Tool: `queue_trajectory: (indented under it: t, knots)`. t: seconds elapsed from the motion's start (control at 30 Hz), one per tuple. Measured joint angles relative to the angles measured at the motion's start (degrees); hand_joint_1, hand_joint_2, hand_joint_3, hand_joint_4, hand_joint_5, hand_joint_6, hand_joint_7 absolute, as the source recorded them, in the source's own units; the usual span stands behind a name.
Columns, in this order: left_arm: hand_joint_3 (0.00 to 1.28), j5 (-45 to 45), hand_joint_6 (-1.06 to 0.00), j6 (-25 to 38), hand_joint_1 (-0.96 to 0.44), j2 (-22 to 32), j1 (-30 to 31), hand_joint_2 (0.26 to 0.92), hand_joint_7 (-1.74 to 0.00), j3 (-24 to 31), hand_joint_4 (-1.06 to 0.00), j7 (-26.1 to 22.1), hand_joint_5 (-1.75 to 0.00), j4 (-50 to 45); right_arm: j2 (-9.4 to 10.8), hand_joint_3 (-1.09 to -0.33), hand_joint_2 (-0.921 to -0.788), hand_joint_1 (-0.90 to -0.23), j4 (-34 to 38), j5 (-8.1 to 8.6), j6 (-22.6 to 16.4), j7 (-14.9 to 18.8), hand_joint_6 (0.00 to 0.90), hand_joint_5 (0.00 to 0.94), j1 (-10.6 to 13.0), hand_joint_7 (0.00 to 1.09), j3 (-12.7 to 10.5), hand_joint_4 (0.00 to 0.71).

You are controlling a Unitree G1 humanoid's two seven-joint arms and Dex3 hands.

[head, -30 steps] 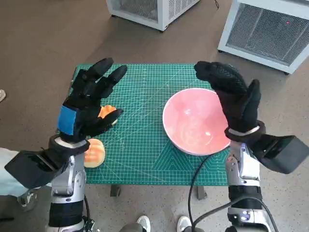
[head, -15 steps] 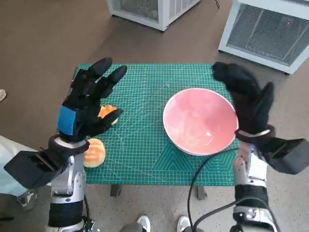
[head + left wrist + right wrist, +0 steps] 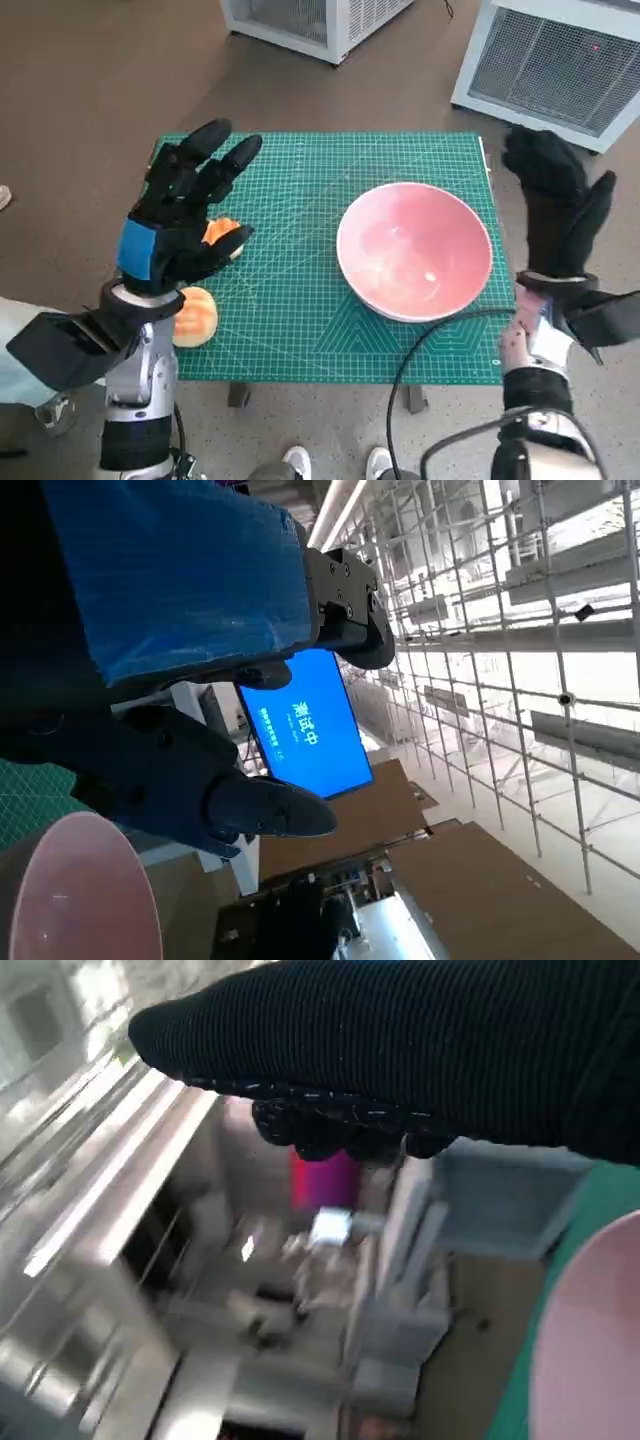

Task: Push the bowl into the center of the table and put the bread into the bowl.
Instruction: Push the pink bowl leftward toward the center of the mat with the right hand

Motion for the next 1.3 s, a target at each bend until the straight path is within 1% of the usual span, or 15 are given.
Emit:
queue_trajectory:
  t: [0.07,0.2,0.33,0.43,0.57,0.73,0.93,1.17,1.3]
  knots:
    - [0.21,0.0,-0.19,0.0,-0.33,0.0,0.0,0.921,-0.51,0.0,-0.42,0.0,-0.11,0.0,-0.1,-0.892,-0.921,-0.631,2.1,-0.28,0.2,-1.3,0.048,0.020,-0.2,0.57,-0.3,0.235]
    - [0.21,0.0,-0.19,0.0,-0.33,-0.1,0.0,0.921,-0.52,0.0,-0.42,0.0,-0.11,0.0,0.0,-0.898,-0.921,-0.636,4.4,-0.93,1.8,-2.7,0.057,0.019,-0.6,0.57,-0.6,0.235]
    - [0.20,0.0,-0.19,0.1,-0.33,-0.1,0.0,0.921,-0.52,0.0,-0.42,0.0,-0.11,0.0,0.2,-0.899,-0.921,-0.647,5.9,-1.23,4.1,-3.0,0.067,0.015,-1.3,0.57,-0.6,0.231]
    - [0.20,-0.1,-0.19,0.3,-0.33,-0.1,0.0,0.921,-0.52,0.0,-0.42,0.0,-0.11,0.0,0.3,-0.895,-0.921,-0.656,7.0,-1.27,6.6,-3.2,0.082,0.011,-1.8,0.58,-0.7,0.228]
    - [0.20,-0.3,-0.19,0.6,-0.33,0.0,0.0,0.921,-0.53,0.1,-0.42,-0.1,-0.11,0.0,0.6,-0.896,-0.921,-0.648,8.0,-1.35,9.2,-3.8,0.088,0.010,-2.1,0.58,-0.7,0.227]
    - [0.19,-0.5,-0.19,0.8,-0.34,0.1,0.0,0.921,-0.54,0.3,-0.42,-0.4,-0.11,-0.1,1.5,-0.909,-0.921,-0.623,9.1,-1.43,12.7,-5.4,0.094,0.010,-2.7,0.58,-0.8,0.230]
    - [0.19,-0.5,-0.18,1.3,-0.34,0.2,0.4,0.921,-0.54,0.5,-0.42,-0.6,-0.11,-0.5,2.7,-0.902,-0.921,-0.632,9.8,-1.42,15.9,-5.9,0.102,0.010,-4.1,0.58,-1.0,0.233]
    - [0.18,-0.6,-0.16,2.1,-0.35,0.6,1.3,0.921,-0.57,0.9,-0.42,-0.6,-0.11,-1.8,4.8,-0.889,-0.921,-0.625,10.7,-1.41,18.5,-6.3,0.121,0.007,-5.4,0.60,-1.3,0.232]
    - [0.18,-0.6,-0.15,2.6,-0.35,0.9,2.0,0.921,-0.59,1.1,-0.41,-0.5,-0.12,-3.3,6.0,-0.882,-0.921,-0.618,10.9,-1.44,19.9,-6.7,0.135,0.011,-6.3,0.60,-1.3,0.243]
